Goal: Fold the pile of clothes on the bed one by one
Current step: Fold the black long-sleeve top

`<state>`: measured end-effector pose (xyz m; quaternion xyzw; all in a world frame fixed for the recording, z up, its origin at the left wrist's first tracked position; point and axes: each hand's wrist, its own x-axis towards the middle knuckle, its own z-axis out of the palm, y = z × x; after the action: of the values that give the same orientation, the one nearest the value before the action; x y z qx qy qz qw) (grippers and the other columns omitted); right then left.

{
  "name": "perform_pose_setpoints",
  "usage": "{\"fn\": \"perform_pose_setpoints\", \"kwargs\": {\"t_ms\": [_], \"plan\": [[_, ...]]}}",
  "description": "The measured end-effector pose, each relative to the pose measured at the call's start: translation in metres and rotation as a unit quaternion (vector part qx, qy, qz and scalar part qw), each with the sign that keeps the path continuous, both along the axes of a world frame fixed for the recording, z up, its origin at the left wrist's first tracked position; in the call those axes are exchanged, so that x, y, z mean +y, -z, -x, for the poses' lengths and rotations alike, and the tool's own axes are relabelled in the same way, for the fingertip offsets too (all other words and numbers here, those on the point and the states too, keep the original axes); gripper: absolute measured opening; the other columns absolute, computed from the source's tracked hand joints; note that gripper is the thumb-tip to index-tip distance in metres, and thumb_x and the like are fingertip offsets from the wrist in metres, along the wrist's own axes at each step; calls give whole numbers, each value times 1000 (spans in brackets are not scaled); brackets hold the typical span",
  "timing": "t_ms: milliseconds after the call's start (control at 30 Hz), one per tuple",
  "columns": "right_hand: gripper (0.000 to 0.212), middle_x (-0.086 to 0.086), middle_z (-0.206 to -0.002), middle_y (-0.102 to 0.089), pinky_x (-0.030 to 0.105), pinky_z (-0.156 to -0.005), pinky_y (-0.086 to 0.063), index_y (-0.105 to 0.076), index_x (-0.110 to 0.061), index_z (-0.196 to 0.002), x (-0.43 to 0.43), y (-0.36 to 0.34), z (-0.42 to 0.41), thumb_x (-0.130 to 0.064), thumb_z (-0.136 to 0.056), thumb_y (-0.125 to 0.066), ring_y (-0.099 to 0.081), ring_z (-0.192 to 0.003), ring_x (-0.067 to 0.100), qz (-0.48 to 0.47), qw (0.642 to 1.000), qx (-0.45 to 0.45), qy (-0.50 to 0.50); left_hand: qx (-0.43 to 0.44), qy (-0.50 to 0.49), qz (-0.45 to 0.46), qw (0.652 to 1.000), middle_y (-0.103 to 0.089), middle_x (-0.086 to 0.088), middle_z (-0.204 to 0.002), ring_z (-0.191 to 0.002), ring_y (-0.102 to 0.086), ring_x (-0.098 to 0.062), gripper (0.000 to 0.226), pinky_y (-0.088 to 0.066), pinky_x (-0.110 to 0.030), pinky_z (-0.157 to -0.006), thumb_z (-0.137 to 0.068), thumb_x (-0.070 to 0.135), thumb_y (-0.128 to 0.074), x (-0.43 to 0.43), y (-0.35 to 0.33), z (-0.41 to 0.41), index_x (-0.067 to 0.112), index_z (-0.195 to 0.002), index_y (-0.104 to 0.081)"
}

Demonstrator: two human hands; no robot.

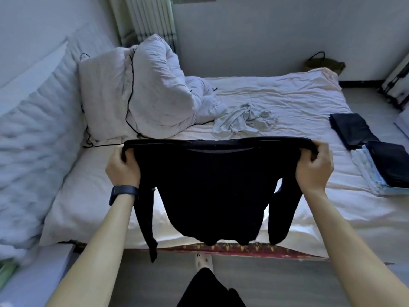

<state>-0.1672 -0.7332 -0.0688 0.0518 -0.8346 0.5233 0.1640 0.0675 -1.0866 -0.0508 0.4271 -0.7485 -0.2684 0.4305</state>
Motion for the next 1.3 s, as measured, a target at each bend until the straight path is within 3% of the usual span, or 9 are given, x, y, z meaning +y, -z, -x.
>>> {"fn": "perform_pose_setpoints", "kwargs": {"t_ms": [233,333,567,733,900,1000,1100,1200,1300], "plan": [[19,25,-111,-61,26,-81,-30,-63,-3,-115,-71,30,93,-9,-99,-54,-54,-106,37,-102,992,-62,-42,-76,31,-81,993,-68,-25,-112,-102,-59,-46,26,-41,-39,-79,-101,18,-50,-77,36,113,5,-117,-66],[19,24,-111,-60,35,-84,-34,-63,-4,-115,-114,62,148,-10,-99,-54,-54,-107,39,-174,977,-102,-68,-133,51,-136,980,-67,-23,-115,-105,-59,-46,28,-42,-39,-80,-102,20,-48,-119,77,178,8,-120,-66],[27,18,-128,-50,35,-84,-34,-60,-10,-125,-200,165,257,-19,-102,-49,-51,-114,36,-292,932,-198,-83,-246,124,-177,945,-64,-21,-125,-114,-55,-42,32,-41,-40,-92,-101,12,-44,-196,193,304,6,-123,-66],[28,16,-131,-46,37,-87,-35,-58,-9,-125,-236,250,313,-21,-102,-47,-49,-118,36,-330,910,-239,-82,-308,151,-200,918,-64,-19,-122,-110,-56,-41,34,-42,-39,-88,-100,11,-39,-228,288,353,12,-122,-66],[27,16,-129,-47,39,-93,-38,-57,-9,-121,-258,332,346,-24,-103,-45,-50,-116,37,-339,903,-254,-76,-349,171,-193,901,-62,-22,-122,-111,-55,-43,33,-42,-44,-91,-101,10,-37,-244,374,390,5,-121,-63],[39,19,-144,-40,41,-103,-35,-47,-11,-136,-268,376,362,-29,-102,-47,-41,-133,38,-328,903,-266,-81,-363,185,-213,888,-50,-21,-143,-129,-46,-40,45,-39,-46,-104,-104,23,-41,-254,429,411,12,-147,-43],[81,4,-170,4,47,-120,-24,-6,-36,-159,-272,415,360,-53,-96,-54,-16,-153,32,-392,862,-280,-156,-449,216,-148,854,-18,-20,-163,-149,-19,-36,84,-17,-51,-119,-98,49,-50,-248,476,414,31,-159,5],[78,-1,-168,20,56,-124,-6,2,-49,-158,-266,457,345,-71,-95,-39,-6,-154,39,-495,801,-257,-216,-496,199,-41,844,-8,-24,-164,-152,-6,-37,79,-6,-55,-121,-96,61,-36,-236,510,407,40,-157,10],[76,0,-167,26,58,-123,5,6,-51,-157,-264,476,343,-80,-92,-21,6,-155,40,-549,749,-298,-219,-509,191,-8,839,-11,-28,-161,-150,-10,-41,75,-8,-57,-120,-96,61,-33,-235,519,410,45,-155,9]]}}
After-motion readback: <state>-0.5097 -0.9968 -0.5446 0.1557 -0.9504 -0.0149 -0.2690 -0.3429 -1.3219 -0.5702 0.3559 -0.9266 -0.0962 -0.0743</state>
